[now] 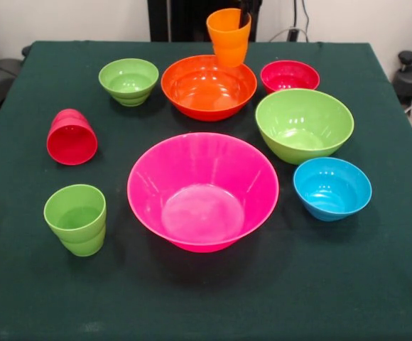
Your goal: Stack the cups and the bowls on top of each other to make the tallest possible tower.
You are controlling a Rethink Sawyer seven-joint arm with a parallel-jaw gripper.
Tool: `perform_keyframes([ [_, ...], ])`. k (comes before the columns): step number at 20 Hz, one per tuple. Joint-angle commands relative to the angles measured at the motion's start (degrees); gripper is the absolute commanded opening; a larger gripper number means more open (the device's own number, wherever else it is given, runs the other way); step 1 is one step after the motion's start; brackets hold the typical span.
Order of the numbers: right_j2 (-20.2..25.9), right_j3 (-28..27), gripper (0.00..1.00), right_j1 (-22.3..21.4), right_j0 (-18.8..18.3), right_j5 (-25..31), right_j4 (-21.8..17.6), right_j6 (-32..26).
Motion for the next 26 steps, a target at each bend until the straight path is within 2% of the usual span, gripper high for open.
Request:
perform_keyframes([
  [1, 1.07, -7.64, 0.0, 4.08, -1.13, 0.78, 2.62, 4.75],
  [6, -0.93, -7.65, 0.0, 2.45, 0.52, 1.16, 3.85, 7.19],
  [12, -2.56, -15.5, 0.0, 7.41, 4.07, 4.37, 5.61, 8.09],
  [14, -2.93, -17.24, 0.0, 7.59, 5.3, 5.57, 6.89, 8.28],
  [17, -2.1, -18.22, 0.0, 7.89, 5.16, 6.8, 9.2, 7.31],
  [21, -2.49, -19.15, 0.0, 7.55, 5.47, 8.11, 10.28, 5.79],
  [26, -1.94, -19.91, 0.0, 9.13, 4.7, 6.83, 11.77, 5.1],
])
